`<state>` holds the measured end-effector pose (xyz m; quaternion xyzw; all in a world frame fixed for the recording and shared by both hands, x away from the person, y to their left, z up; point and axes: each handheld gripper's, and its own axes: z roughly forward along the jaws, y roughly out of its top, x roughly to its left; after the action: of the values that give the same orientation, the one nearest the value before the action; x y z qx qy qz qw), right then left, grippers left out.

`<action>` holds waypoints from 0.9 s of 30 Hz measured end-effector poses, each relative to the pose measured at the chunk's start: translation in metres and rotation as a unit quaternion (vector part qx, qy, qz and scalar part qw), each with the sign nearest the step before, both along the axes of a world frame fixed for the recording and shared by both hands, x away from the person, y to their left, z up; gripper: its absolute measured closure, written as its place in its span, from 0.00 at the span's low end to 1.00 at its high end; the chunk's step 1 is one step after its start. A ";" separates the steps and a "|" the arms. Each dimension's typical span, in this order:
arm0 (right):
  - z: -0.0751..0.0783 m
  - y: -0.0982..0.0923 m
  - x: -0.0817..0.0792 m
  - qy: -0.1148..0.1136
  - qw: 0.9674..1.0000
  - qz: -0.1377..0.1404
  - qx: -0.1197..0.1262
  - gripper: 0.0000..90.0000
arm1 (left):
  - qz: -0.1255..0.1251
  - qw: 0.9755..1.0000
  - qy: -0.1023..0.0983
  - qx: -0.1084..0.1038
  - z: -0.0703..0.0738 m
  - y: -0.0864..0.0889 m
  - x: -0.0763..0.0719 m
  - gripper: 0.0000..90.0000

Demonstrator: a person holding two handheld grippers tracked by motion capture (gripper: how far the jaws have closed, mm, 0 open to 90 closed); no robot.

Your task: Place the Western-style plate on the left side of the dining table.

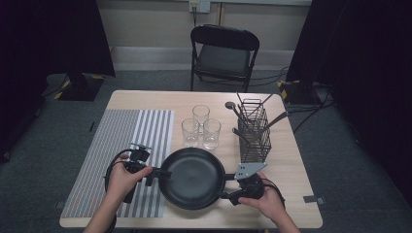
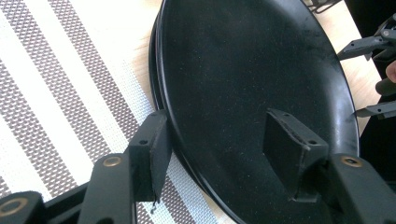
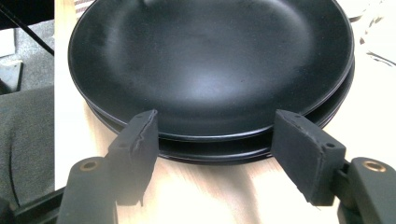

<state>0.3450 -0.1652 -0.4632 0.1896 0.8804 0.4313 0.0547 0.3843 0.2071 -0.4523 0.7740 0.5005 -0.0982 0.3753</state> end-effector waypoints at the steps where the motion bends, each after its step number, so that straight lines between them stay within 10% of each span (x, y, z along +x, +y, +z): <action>1: 0.000 0.000 0.000 -0.001 1.000 0.001 0.001 0.35 | 0.001 1.000 0.001 0.000 0.000 0.000 0.000 0.47; 27: -0.004 0.009 0.004 -0.005 1.000 0.006 0.008 0.33 | 0.029 0.999 0.031 -0.008 -0.001 0.001 0.001 0.50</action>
<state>0.3489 -0.1564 -0.4668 0.1829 0.8777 0.4394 0.0552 0.3854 0.2080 -0.4531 0.7523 0.5336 -0.1158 0.3686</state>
